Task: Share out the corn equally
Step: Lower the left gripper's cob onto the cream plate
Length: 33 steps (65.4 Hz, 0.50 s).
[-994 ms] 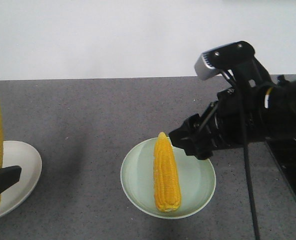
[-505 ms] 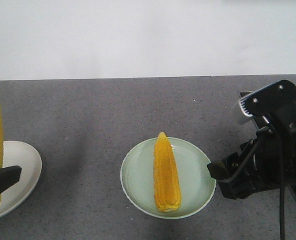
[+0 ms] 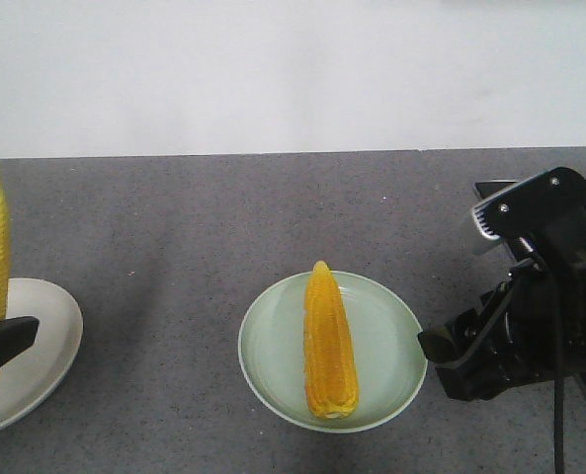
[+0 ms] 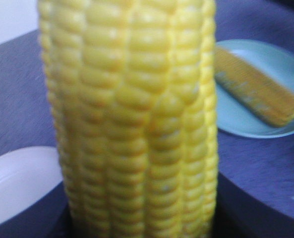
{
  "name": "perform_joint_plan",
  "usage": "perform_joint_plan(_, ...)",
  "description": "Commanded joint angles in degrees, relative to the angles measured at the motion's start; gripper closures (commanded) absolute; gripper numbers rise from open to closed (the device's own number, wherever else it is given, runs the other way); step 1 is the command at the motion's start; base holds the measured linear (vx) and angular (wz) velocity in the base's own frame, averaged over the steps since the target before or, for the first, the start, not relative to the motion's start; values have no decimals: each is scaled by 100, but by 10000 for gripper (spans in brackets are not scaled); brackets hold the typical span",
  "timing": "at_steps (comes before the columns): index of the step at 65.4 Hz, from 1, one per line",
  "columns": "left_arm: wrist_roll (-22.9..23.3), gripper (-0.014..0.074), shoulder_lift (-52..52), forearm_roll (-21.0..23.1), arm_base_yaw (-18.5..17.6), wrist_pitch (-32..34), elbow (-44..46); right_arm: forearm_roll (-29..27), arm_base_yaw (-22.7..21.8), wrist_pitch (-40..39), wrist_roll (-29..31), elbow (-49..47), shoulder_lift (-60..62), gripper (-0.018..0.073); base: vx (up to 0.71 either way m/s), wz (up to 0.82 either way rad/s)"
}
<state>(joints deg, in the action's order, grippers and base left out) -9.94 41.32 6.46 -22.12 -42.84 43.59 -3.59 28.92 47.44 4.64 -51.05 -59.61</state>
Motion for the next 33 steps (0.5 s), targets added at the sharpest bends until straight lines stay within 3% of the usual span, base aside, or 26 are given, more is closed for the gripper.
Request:
perform_joint_plan(1,715,352,308,-646,-5,314,136,43,4,-257,9,-145,108,56,0,0)
perform_joint_plan(13,1500,352,991,-1497,-5,-83,323,23,4,-257,9,-145,108,56,0,0)
perform_joint_plan(23,1570,352,1607,-1823,185,-599,854,14,4,-257,9,-145,108,56,0,0)
perform_joint_plan(33,1570,352,2109,-1839,596,-730,1214,14,4,-257,9,-145,108,56,0,0)
